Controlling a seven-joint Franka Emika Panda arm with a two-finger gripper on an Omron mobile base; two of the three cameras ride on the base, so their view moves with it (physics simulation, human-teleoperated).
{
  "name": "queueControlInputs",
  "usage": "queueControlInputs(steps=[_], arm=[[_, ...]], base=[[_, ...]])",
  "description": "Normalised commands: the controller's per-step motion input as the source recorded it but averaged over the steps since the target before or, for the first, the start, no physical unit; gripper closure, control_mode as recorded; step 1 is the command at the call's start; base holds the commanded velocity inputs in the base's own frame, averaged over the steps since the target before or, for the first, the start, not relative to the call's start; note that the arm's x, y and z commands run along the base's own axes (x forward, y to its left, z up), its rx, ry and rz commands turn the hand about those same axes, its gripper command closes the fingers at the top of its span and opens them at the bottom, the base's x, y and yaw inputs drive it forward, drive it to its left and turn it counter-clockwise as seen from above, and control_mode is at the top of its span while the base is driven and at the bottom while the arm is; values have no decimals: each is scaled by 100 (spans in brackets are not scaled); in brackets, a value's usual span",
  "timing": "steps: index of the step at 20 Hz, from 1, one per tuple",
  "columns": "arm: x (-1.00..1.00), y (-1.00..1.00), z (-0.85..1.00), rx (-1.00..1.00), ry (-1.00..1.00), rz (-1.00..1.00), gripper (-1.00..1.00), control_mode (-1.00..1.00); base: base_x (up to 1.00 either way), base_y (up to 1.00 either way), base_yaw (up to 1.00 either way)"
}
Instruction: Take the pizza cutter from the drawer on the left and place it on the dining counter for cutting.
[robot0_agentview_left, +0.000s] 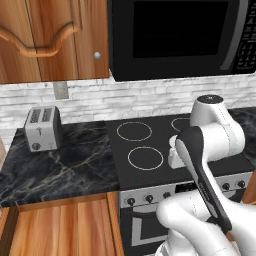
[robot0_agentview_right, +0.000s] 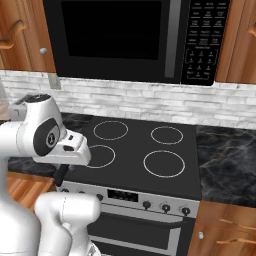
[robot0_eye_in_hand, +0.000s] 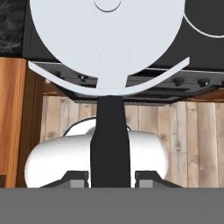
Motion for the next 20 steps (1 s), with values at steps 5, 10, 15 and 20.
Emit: queueControlInputs(steps=[5,10,15,20], arm=[[0,-21,23,6,0,2,100,-100],[0,-32,5,1,0,-4,100,-100],[0,-3,0,-2,0,-8,100,-100],[0,0,0,-2,0,-14,100,-100]], base=[[0,0,0],[0,0,0],[0,0,0],[0,0,0]])
